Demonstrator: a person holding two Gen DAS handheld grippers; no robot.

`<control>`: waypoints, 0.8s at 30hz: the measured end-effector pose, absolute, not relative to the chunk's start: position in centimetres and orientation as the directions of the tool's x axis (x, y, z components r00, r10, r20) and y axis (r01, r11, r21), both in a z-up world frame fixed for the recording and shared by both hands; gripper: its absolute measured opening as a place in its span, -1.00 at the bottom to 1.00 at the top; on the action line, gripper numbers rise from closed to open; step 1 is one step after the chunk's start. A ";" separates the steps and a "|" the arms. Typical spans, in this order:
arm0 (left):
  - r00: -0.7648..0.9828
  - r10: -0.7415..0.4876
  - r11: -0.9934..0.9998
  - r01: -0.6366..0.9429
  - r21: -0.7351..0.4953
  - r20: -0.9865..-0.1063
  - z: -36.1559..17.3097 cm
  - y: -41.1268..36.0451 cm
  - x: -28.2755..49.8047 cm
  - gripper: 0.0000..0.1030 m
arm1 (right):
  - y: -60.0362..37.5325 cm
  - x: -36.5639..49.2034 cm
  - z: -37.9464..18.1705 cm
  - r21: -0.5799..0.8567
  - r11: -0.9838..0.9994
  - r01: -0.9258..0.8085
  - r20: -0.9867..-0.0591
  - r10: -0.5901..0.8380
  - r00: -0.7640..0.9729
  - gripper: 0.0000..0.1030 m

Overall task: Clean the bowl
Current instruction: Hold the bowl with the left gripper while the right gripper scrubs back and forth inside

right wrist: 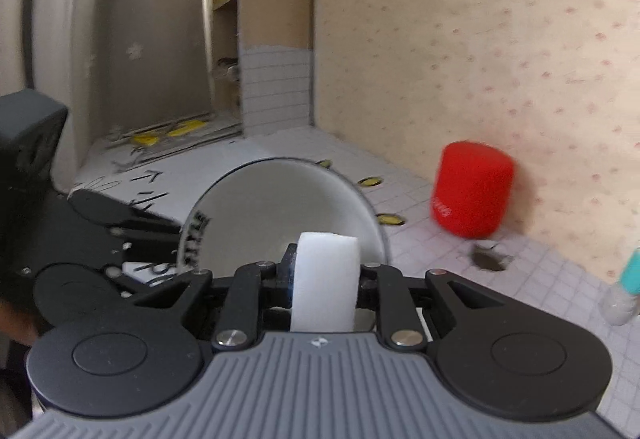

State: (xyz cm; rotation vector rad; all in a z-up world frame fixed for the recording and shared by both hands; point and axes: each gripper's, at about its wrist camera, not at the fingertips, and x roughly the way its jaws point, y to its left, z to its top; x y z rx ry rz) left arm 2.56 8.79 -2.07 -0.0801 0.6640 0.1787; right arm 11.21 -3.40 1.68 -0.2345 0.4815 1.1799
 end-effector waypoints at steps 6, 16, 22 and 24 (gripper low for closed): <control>0.774 0.138 0.982 -0.187 -0.014 -0.619 -2.1 9.0 2.7 -0.09 | -2.7 10.0 1.7 0.049 0.309 -0.950 -0.419 0.869 0.261 -0.58; 0.774 0.136 0.983 -0.183 -0.013 -0.618 -2.1 8.9 2.6 -0.08 | -2.2 9.2 1.5 0.037 0.258 -0.965 -0.416 0.883 0.220 -0.58; 0.764 0.165 0.979 -0.204 0.009 -0.624 -1.8 9.0 2.8 0.19 | -2.1 9.3 1.6 0.037 0.270 -0.962 -0.419 0.878 0.230 -0.58; 0.757 0.187 0.976 -0.216 0.031 -0.627 -1.7 9.1 2.8 0.28 | -2.1 9.3 1.6 0.037 0.274 -0.961 -0.421 0.877 0.234 -0.58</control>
